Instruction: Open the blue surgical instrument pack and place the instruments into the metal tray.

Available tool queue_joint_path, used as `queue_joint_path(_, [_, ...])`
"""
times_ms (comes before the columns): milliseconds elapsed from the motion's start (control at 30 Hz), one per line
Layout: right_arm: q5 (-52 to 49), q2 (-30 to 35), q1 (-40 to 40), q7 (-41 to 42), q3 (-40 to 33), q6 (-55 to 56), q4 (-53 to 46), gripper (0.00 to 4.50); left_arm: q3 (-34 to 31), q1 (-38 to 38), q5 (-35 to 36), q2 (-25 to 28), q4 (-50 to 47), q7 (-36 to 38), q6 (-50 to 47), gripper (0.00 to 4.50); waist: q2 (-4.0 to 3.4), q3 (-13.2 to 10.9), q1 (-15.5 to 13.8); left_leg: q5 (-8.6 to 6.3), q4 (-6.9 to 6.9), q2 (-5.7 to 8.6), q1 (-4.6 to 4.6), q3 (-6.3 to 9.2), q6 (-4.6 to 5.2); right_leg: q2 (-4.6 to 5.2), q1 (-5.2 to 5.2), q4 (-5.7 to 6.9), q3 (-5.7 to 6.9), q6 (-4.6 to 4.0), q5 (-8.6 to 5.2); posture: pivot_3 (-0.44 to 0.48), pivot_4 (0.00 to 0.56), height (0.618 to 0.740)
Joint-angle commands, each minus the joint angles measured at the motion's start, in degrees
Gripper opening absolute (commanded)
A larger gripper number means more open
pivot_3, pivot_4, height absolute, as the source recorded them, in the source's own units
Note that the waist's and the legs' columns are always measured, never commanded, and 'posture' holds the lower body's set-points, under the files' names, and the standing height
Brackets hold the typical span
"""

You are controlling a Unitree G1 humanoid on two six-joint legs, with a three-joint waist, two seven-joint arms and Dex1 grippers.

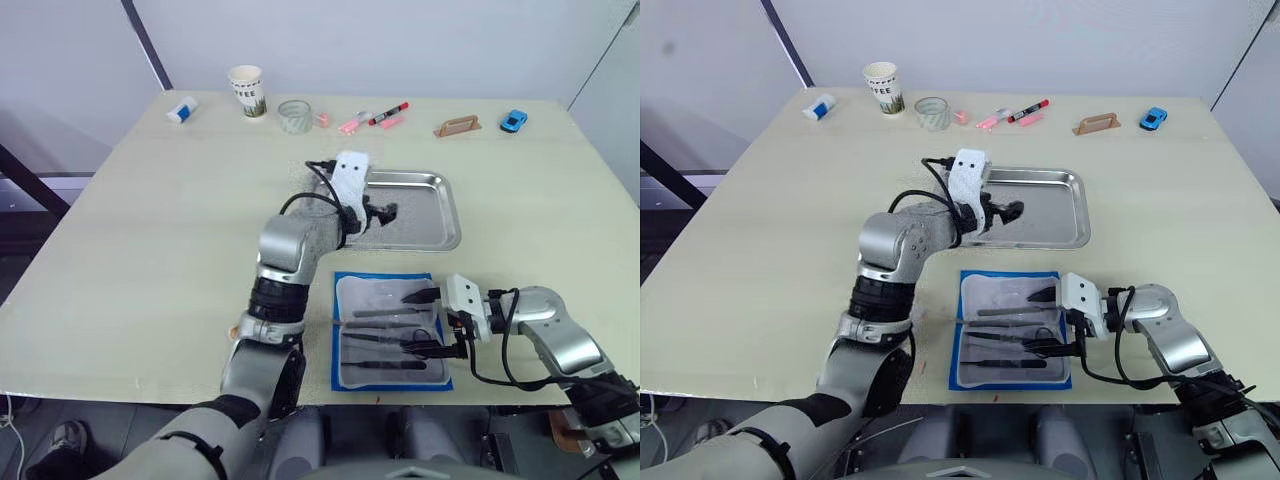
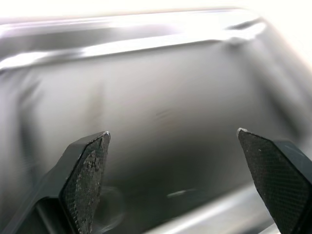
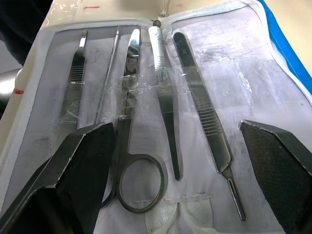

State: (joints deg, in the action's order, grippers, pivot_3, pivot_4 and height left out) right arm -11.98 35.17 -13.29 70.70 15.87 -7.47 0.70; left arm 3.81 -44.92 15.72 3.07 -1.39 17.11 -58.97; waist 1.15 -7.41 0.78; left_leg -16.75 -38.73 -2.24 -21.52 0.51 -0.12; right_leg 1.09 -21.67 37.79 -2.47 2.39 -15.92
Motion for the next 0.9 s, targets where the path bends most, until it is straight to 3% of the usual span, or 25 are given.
queue_joint_path(33, [2.6,0.0,1.7,-0.8,2.5,-1.7,3.3,4.50,3.4,4.0,1.5,2.6,-4.8,13.3,20.6,4.44,-0.02,0.0,0.0,0.02,0.04,0.00,0.03,-0.02,-0.03,0.00,0.00,0.00,-0.02,0.00,0.00,0.000,0.150,0.740])
queue_joint_path(100, [2.6,-0.2,1.7,-0.9,2.5,-1.7,3.4,4.50,4.2,5.5,2.3,3.9,-4.3,19.2,27.7,4.44,0.00,0.0,-0.1,0.07,0.16,0.00,0.11,-0.08,-0.13,0.03,0.01,-0.05,-0.05,-0.02,0.00,0.000,0.150,0.740])
queue_joint_path(233, [2.6,-0.4,2.1,-1.4,2.2,-1.5,3.2,4.50,3.1,7.5,8.6,10.1,-1.7,35.6,30.9,4.44,0.00,0.0,0.1,0.06,0.19,0.02,0.14,-0.11,-0.09,-0.02,0.02,-0.06,-0.07,-0.03,0.00,0.000,0.150,0.740])
queue_joint_path(333, [2.6,-0.3,2.7,-1.7,2.0,-1.5,2.7,4.50,1.7,9.5,12.3,15.8,-1.8,43.1,29.2,4.44,-0.01,0.0,0.1,-0.04,0.33,0.01,0.26,-0.18,0.10,-0.07,0.04,-0.05,-0.15,-0.03,-0.01,0.000,0.150,0.740])
queue_joint_path(633, [2.4,0.0,4.0,-2.2,1.6,-1.4,2.0,4.50,-3.0,20.4,19.8,32.3,-6.7,59.5,29.3,4.44,0.01,0.0,0.1,-0.08,0.36,-0.02,0.31,-0.15,0.19,-0.07,0.06,-0.06,-0.13,-0.04,-0.03,0.000,0.150,0.740])
queue_joint_path(900, [2.2,0.6,4.2,-1.7,1.1,-0.8,2.3,4.50,-11.4,31.0,20.0,44.0,-3.2,68.3,35.3,4.44,0.01,0.0,-0.1,-0.09,0.37,-0.04,0.35,-0.16,0.20,-0.06,0.06,-0.06,-0.10,-0.09,-0.07,0.000,0.150,0.740])
